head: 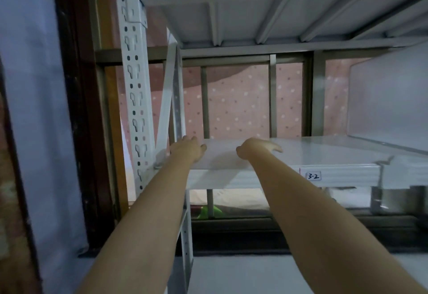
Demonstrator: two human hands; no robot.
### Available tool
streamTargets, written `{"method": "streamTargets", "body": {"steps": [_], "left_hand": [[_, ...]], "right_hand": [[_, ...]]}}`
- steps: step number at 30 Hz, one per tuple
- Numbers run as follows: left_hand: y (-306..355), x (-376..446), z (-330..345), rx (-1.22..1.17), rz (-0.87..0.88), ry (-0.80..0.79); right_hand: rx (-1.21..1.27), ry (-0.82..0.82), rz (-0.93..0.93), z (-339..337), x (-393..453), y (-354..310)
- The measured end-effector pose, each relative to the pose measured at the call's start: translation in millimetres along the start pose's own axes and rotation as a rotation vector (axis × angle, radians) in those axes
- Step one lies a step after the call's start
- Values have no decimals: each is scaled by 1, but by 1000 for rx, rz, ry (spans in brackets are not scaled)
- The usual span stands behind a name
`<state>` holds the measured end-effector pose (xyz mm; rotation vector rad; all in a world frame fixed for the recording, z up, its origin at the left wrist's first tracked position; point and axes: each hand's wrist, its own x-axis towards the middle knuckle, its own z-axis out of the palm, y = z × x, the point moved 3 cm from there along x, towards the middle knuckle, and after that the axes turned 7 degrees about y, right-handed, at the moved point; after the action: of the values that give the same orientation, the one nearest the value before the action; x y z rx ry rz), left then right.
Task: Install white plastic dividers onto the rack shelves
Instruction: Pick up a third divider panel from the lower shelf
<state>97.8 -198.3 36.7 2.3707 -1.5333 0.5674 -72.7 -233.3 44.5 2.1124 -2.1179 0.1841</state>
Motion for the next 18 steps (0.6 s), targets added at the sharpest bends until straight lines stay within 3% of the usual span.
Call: {"method": "streamTargets", "body": {"steps": [5,9,18], "left_hand": [[-12,18,21,-75,-126,-132],[-18,21,28,-46,-204,-182],[-14,21,26,75,-247,-282]], "right_hand": [[-112,-32,4,4,-3,-8],[-55,-57,92,12,7,-12],[-19,-42,90,12,18,-19]]}}
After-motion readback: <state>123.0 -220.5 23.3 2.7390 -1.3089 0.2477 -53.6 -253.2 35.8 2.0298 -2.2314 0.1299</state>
